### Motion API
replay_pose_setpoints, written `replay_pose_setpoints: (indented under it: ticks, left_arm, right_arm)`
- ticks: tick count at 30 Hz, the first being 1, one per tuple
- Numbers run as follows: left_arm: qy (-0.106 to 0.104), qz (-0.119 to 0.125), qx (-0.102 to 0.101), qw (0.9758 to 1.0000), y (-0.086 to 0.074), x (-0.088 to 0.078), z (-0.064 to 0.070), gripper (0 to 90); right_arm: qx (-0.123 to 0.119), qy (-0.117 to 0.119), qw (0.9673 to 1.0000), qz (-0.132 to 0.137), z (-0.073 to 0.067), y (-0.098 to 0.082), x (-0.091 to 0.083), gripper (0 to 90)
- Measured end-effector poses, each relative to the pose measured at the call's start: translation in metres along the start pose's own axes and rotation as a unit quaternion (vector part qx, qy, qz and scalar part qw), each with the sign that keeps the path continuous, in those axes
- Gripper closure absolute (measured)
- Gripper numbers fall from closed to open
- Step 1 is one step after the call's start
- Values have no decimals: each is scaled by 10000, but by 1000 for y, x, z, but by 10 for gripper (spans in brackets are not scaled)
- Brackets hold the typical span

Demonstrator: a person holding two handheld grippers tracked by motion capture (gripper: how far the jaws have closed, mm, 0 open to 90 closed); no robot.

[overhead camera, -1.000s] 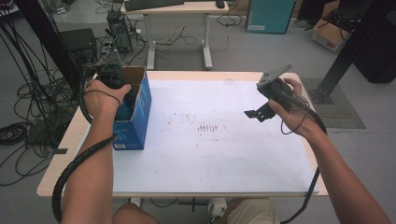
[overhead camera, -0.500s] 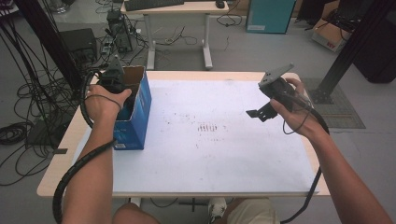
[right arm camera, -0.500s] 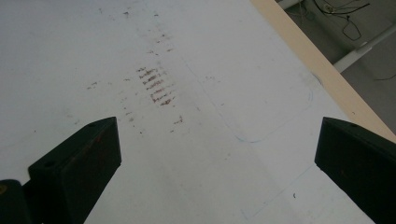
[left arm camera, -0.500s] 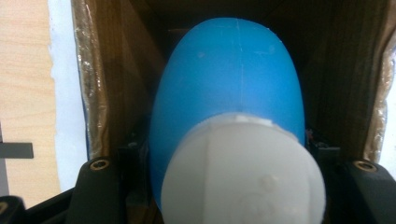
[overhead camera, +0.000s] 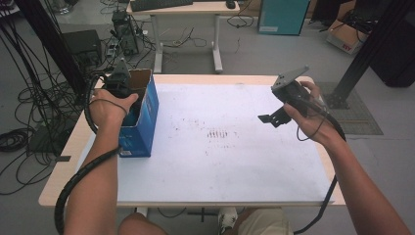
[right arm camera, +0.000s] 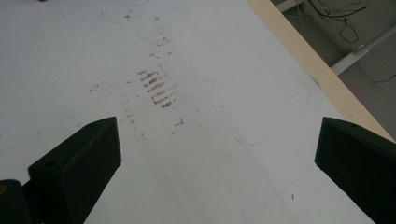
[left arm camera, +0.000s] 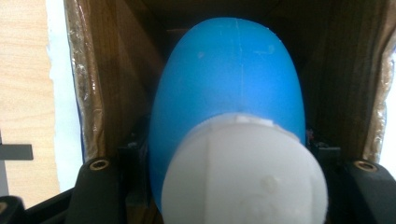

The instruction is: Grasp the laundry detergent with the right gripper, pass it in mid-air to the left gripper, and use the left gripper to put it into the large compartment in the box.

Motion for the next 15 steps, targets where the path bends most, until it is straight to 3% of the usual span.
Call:
replay_pose_setpoints:
  ticks: [15]
  left_arm:
    - [32, -32, 8, 10000, 0, 0, 1, 367]
  right_arm:
    - [42, -35, 10000, 14, 2, -3, -2, 3]
Point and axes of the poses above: each handheld gripper's, and its own axes: x roughly forward along the jaws, y roughly out of its top, z roughly to its right, the point moved 2 cm from there along x, roughly forward along the jaws, and after that the axes turned 6 degrees about x, right-handed, at the moved point
